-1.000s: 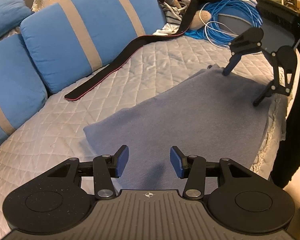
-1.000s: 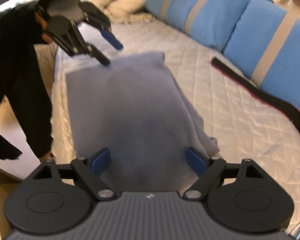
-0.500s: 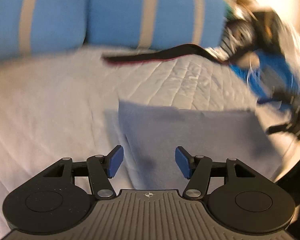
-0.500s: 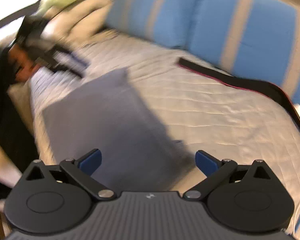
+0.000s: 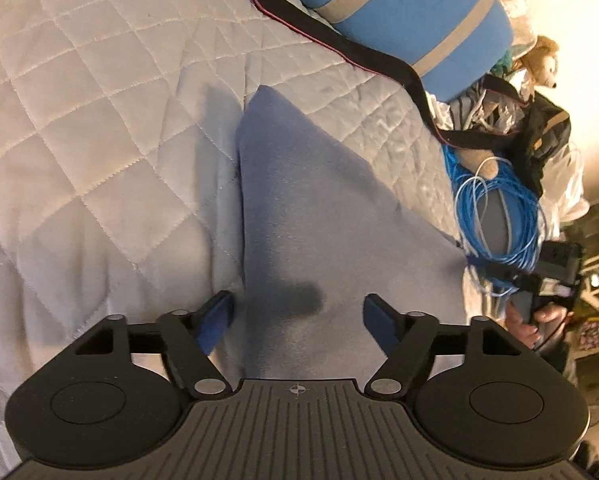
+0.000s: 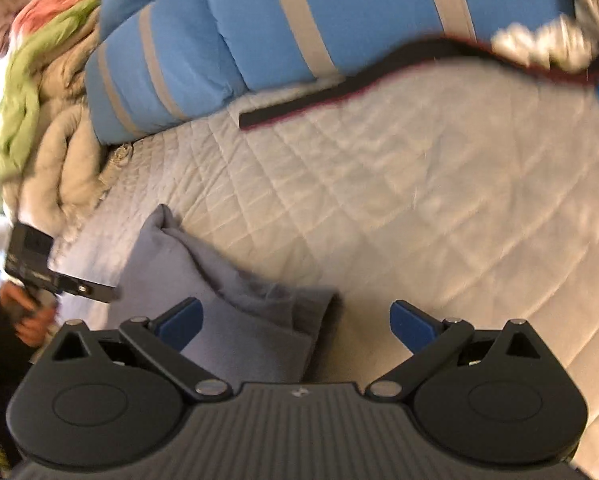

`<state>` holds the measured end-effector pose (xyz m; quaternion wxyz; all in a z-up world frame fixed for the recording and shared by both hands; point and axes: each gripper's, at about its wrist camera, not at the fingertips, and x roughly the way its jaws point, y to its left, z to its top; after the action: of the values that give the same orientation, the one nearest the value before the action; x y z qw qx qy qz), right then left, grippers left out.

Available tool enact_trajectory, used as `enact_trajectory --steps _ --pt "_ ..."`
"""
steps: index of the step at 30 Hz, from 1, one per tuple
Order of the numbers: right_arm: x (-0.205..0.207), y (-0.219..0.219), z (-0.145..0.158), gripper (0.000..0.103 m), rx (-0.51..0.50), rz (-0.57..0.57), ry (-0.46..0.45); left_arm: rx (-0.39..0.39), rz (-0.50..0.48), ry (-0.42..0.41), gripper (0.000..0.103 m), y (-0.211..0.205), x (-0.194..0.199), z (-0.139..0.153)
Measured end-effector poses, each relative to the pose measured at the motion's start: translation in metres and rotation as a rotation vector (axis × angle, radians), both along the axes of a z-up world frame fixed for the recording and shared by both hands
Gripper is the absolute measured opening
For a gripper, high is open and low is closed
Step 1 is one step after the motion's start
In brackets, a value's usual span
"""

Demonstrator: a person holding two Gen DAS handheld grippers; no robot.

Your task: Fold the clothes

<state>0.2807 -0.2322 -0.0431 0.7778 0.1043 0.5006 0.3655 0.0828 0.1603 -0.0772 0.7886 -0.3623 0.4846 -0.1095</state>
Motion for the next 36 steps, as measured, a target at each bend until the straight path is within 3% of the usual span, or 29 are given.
enact_trajectory --steps 4,8,11,16,24,25,26,27,28,29,30,32,36 --pt "0.003 -0.002 -0.017 0.103 -0.01 0.005 0.109 -0.043 0.011 -0.009 0.087 -0.003 0.001 -0.003" --pt "0.0 -0.001 -0.027 0.103 0.036 0.035 0.179 -0.11 0.013 -0.006 0.088 -0.003 0.002 -0.007" --pt "-0.003 0.006 -0.03 0.103 0.068 0.072 0.21 -0.213 0.002 0.028 0.088 -0.006 0.003 -0.017" --pt "-0.009 0.023 -0.037 0.102 0.062 0.139 0.263 -0.205 -0.002 0.025 0.088 -0.01 0.002 -0.018" --pt "-0.017 0.038 -0.038 0.1 0.086 0.145 0.253 -0.196 0.015 0.021 0.086 -0.01 -0.001 -0.017" --pt "-0.017 0.038 -0.038 0.099 0.097 0.132 0.253 -0.174 0.014 0.021 0.08 -0.012 -0.002 -0.015" --pt "-0.016 0.037 -0.038 0.092 0.101 0.121 0.249 -0.149 0.018 0.028 0.063 -0.012 -0.002 -0.013" --pt "-0.016 0.036 -0.037 0.078 0.102 0.11 0.242 -0.119 0.028 0.045 0.052 -0.011 -0.003 -0.012" --pt "-0.015 0.035 -0.037 0.07 0.092 0.098 0.236 -0.104 0.04 0.065 0.034 -0.009 -0.003 -0.011" --pt "-0.014 0.034 -0.038 0.052 0.064 0.083 0.236 -0.117 0.048 0.078 0.024 -0.006 -0.004 -0.011" --pt "-0.013 0.032 -0.039 0.043 0.045 0.07 0.244 -0.13 0.057 0.091 0.022 -0.003 -0.004 -0.011" --pt "-0.012 0.031 -0.036 0.036 0.047 0.073 0.245 -0.147 0.067 0.107 0.017 0.002 -0.004 -0.009" --pt "-0.016 0.036 -0.017 0.031 0.033 0.111 0.163 -0.103 0.025 0.07 0.016 0.002 -0.003 0.015"
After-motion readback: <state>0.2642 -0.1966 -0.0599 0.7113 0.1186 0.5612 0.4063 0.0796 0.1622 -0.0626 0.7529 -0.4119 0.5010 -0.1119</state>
